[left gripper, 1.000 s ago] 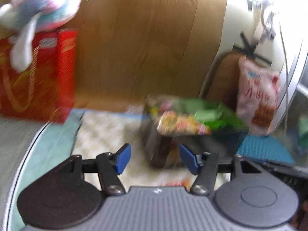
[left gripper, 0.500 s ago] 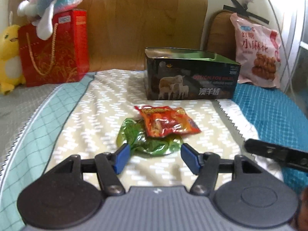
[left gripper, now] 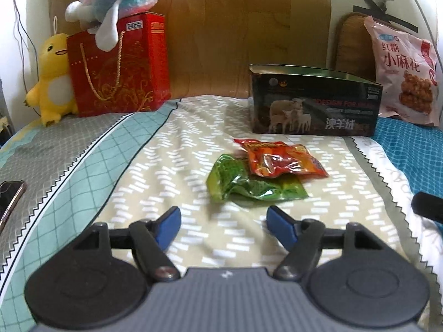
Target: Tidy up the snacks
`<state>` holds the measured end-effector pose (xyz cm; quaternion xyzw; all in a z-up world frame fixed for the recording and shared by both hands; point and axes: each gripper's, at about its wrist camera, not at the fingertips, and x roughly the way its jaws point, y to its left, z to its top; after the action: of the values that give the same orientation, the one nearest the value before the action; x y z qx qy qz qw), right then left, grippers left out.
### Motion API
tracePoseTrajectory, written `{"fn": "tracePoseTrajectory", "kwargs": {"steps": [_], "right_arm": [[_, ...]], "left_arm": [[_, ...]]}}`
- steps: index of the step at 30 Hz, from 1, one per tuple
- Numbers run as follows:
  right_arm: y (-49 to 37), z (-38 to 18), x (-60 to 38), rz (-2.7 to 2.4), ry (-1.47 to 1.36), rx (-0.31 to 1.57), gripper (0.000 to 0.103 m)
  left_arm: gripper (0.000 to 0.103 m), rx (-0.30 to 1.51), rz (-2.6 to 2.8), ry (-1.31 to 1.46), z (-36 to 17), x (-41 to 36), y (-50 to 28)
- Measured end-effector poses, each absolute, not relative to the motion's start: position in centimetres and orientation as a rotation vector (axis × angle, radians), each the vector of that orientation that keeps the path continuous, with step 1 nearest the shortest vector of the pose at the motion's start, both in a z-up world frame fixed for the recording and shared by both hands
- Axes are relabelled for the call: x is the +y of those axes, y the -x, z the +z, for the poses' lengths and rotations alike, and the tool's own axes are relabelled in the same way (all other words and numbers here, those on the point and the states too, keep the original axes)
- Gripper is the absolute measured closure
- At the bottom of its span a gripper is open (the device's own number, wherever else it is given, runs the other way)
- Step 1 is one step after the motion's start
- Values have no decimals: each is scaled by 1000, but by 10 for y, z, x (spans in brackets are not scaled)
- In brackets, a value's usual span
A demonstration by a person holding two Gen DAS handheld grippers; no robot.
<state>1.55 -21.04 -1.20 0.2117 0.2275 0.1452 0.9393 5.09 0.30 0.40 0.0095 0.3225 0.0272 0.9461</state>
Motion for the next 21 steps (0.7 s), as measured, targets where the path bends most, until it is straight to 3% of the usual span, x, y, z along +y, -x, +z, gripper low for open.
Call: {"fn": "tracePoseTrajectory", "kwargs": {"steps": [12,15,18,21], "right_arm": [[-10,-10,-209,295,-440,440,50],[-8,-10,-209,292,-441,435,50],[-8,-10,-209,294,-442,433,50],[-8,-10,-209,296,-443,432,50]], "left_arm": [[30,645,81,-47,3,-1,-49],[22,646,77,-42,3,-1,-49],[0,641,57,-16,5,1,-47],[0,610,55,0,7,3,-40]]}}
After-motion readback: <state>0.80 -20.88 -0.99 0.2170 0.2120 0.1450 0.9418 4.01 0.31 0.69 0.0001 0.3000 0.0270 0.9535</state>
